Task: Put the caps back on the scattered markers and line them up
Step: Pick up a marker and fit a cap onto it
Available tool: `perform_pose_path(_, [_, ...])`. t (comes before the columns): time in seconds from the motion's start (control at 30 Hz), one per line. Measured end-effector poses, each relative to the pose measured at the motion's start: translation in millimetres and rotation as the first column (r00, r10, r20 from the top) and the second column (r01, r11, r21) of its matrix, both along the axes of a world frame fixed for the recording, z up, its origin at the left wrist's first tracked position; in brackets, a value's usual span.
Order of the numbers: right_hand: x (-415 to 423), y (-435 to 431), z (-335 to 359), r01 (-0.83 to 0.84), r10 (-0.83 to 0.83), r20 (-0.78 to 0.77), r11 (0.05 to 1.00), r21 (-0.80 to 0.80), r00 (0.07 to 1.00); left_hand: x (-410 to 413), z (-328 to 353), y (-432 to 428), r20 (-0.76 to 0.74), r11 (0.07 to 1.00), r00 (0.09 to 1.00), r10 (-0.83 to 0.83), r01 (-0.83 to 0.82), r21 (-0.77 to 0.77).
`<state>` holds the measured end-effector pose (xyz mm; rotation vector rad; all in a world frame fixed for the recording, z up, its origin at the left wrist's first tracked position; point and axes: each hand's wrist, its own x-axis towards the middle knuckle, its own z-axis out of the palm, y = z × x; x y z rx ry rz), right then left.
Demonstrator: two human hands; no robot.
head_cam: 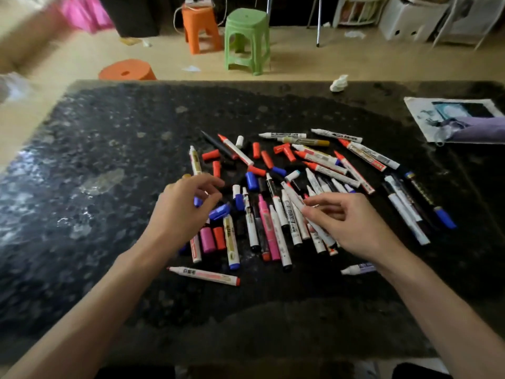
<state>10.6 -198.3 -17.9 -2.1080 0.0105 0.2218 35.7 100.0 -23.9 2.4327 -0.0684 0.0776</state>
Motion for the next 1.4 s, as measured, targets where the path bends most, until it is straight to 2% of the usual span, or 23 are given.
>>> perform_pose_path(0.07, [-0.3, 8.6, -3.3, 0.007, -0.007, 0.043, 1.000, 0.000, 0.999, -8.8, -3.7, 4.7, -0.038, 0.986, 0.995, -0.097, 0.101, 0.131])
perform_pose_path(0.2, [-0.3, 15.9, -8.4, 0.018, -0.018, 0.079, 1.000, -0.001, 0.997, -18.7, -12.6, -9.8, -0.101, 0.901, 0.958, -0.267, 0.286, 0.325])
perform_pose_path(0.37, [-3.4, 13.3, -9.5, 0.013, -0.014, 0.080, 1.000, 0.002, 0.997, -16.1, -15.0, -25.9, -0.085, 0.827, 0.951, -0.296, 0.299, 0.476])
perform_pose_path(0.5, [-4.5, 9.9, -7.2, -0.002, 0.001, 0.083, 1.000, 0.015, 0.997, -14.8, -15.9, -29.2, -0.096, 0.828, 0.958, -0.271, 0.283, 0.484])
perform_pose_path(0.57, [-5.6, 9.4, -4.2, -0.022, 0.019, 0.097, 1.000, 0.022, 0.995, -12.1, -11.8, -28.8, -0.074, 0.891, 0.970, -0.232, 0.242, 0.383])
perform_pose_path(0.63, [-8.0, 9.4, -1.0, -0.062, 0.056, 0.114, 0.997, 0.044, 0.992, -9.8, -1.0, -28.8, -0.099, 0.987, 0.986, -0.136, 0.143, 0.076])
perform_pose_path(0.67, [-9.3, 9.6, 0.5, -0.082, 0.075, 0.125, 0.995, 0.051, 0.989, -9.3, 3.8, -29.9, -0.152, 0.988, 0.982, -0.108, 0.089, -0.127])
perform_pose_path(0.7, [-10.2, 9.3, 1.7, -0.099, 0.090, 0.141, 0.994, 0.054, 0.986, -10.0, 8.6, -31.9, -0.216, 0.951, 0.969, -0.120, 0.049, -0.306])
perform_pose_path(0.77, [-11.2, 7.4, 2.8, -0.110, 0.099, 0.178, 0.993, 0.050, 0.979, -12.8, 14.9, -37.4, -0.256, 0.886, 0.950, -0.177, 0.041, -0.462])
perform_pose_path(0.9, [-11.9, 0.9, 5.8, -0.094, 0.091, 0.251, 0.996, 0.001, 0.964, -13.0, 14.8, -42.3, -0.228, 0.847, 0.945, -0.234, 0.083, -0.525])
perform_pose_path(1.13, [-12.1, -3.6, 5.3, -0.055, 0.093, 0.335, 0.991, -0.121, 0.938, -12.5, 16.3, -49.3, -0.213, 0.876, 0.945, -0.247, 0.124, -0.466])
perform_pose_path(1.4, [-11.7, -6.3, 3.0, -0.029, 0.077, 0.347, 0.990, -0.142, 0.935, -13.2, 17.6, -50.3, -0.177, 0.871, 0.945, -0.274, 0.166, -0.462])
